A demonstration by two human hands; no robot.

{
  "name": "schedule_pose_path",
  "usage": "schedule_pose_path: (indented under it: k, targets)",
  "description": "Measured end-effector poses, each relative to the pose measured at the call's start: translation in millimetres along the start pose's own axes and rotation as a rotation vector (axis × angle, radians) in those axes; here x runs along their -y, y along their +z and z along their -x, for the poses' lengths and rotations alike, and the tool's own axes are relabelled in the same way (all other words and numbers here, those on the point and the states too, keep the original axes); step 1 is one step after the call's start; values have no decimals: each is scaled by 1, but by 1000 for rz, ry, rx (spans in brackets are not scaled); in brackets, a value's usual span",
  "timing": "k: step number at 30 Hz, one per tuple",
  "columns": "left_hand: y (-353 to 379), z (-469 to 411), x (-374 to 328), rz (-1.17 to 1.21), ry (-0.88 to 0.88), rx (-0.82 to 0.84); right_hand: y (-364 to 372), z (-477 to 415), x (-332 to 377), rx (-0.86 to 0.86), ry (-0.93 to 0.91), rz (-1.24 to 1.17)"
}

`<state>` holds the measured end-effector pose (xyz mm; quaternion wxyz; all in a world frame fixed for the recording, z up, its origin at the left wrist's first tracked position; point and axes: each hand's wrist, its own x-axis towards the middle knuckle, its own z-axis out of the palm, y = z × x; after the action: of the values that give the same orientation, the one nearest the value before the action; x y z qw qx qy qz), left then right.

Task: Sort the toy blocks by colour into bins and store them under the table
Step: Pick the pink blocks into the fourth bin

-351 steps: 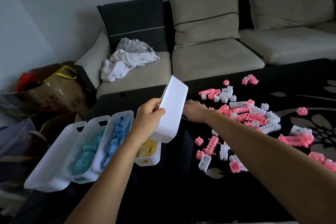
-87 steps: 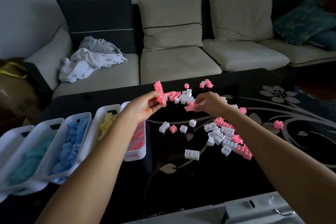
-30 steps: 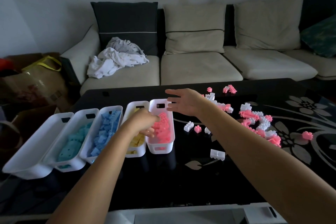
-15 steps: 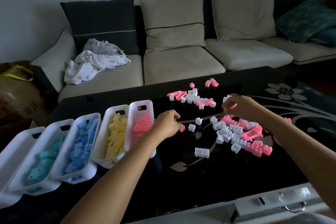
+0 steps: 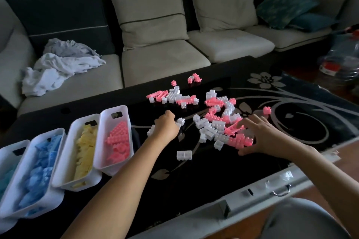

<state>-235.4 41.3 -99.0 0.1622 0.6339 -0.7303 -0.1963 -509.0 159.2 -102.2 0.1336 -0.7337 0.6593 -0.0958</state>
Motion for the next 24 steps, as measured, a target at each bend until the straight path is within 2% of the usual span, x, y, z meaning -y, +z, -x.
schedule_pose_path:
  k: [3,7,9,11,14,16,19,24]
  targets:
    - [3,0,-24,285,-11,24,13,1,-7,-93,-12,-15]
    - [8,-7,-61,1082,-300,278,26,4,-7,-217,-89,-84]
    - [12,-11,-74,1256,-395,308,31,0,-8,-255,-98,-65]
    - [18,-15,-83,1110,-301,271,34,-4,-8,-260,-102,-47]
    - [27,-22,-87,436,129,170,34,-7,-7,-243,-98,-26]
    - [31,-27,-85,125,328,191,34,-6,-5,-238,-91,-12]
    - [31,-31,-82,-80,418,290,35,-5,-2,-262,-68,17]
    - [15,-32,-83,-185,381,419,35,-2,1,-311,-30,81]
